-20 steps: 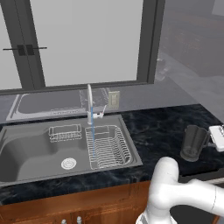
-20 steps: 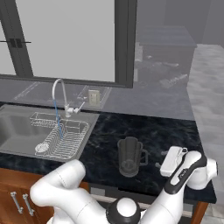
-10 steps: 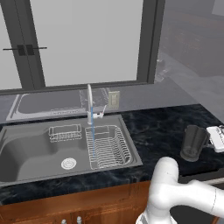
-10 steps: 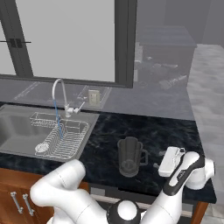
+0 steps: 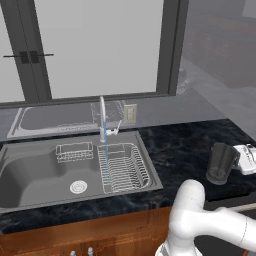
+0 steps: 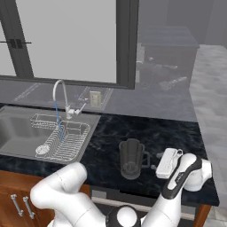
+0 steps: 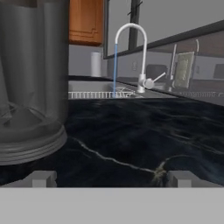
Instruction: Turn on the sink faucet and place the jug under the water for a few seconds to fill it up.
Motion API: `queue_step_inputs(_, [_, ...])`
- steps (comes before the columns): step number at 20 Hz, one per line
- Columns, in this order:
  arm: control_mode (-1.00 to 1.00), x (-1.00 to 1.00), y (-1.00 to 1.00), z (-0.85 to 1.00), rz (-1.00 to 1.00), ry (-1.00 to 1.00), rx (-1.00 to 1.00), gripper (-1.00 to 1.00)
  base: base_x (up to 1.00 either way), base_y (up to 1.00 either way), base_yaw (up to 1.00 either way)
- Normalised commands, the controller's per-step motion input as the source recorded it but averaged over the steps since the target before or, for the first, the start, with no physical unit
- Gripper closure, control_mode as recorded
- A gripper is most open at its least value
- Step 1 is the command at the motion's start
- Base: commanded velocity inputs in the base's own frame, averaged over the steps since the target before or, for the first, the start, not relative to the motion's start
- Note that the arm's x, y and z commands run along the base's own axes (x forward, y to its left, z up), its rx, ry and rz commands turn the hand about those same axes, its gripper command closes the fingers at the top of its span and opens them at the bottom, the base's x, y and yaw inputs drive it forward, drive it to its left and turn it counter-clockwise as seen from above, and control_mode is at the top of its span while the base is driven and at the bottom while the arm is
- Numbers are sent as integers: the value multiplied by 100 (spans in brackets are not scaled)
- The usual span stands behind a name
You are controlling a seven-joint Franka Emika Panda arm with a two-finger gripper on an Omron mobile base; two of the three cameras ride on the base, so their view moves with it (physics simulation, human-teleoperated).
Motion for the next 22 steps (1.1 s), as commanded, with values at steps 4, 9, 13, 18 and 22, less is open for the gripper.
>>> queue_step_inputs(4, [-100, 0, 2, 0, 0, 0, 0, -100, 0, 0, 0])
queue_step_inputs(9, [-100, -3, 0, 0, 0, 0, 0, -100, 0, 0, 0])
queue_step_inputs(13, [-100, -18, 0, 1, 0, 6, 0, -100, 0, 0, 0])
queue_step_inputs(18, [-100, -20, 0, 0, 0, 2, 0, -100, 0, 0, 0])
queue_step_inputs(22, [-100, -26, 0, 12, 0, 0, 0, -100, 0, 0, 0])
